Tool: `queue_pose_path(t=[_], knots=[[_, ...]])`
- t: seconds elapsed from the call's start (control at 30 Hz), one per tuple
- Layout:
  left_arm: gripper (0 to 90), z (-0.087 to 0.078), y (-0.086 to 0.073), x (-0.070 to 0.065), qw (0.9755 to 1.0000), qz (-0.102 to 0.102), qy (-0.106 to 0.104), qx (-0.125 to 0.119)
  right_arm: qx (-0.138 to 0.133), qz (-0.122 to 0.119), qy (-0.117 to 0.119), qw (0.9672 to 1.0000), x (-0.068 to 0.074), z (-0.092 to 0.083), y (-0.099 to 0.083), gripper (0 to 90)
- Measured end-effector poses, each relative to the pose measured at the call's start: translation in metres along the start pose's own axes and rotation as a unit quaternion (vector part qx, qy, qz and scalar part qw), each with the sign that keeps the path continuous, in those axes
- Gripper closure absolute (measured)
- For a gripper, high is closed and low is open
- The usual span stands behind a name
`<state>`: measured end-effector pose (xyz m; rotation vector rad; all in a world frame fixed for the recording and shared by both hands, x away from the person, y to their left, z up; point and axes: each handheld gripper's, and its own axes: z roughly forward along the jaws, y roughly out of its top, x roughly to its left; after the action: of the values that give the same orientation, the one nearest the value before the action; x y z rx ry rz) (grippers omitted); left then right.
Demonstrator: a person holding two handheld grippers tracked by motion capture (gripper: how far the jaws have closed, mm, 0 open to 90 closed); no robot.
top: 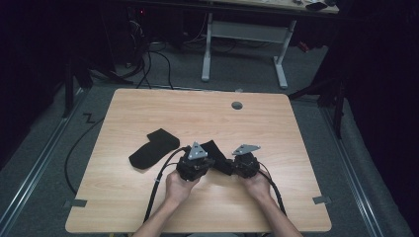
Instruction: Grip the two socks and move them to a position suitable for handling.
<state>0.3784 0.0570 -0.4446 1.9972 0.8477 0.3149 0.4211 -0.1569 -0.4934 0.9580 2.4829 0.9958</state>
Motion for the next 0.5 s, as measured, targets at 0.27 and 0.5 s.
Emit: queue_pose_path(t=[0.27,0.5], knots=[[87.1,0.016,0.013,0.013,0.9994,-0.025,0.025,-0.002,-0.007,-0.015,0.001,0.9999,0.002,-0.005,0.005,89.0],[71.9,0.045,-0.003,0.015,0.9958,-0.003,0.062,0.067,0.008,-0.021,-0.026,0.9994,0.002,0.004,0.002,88.7]])
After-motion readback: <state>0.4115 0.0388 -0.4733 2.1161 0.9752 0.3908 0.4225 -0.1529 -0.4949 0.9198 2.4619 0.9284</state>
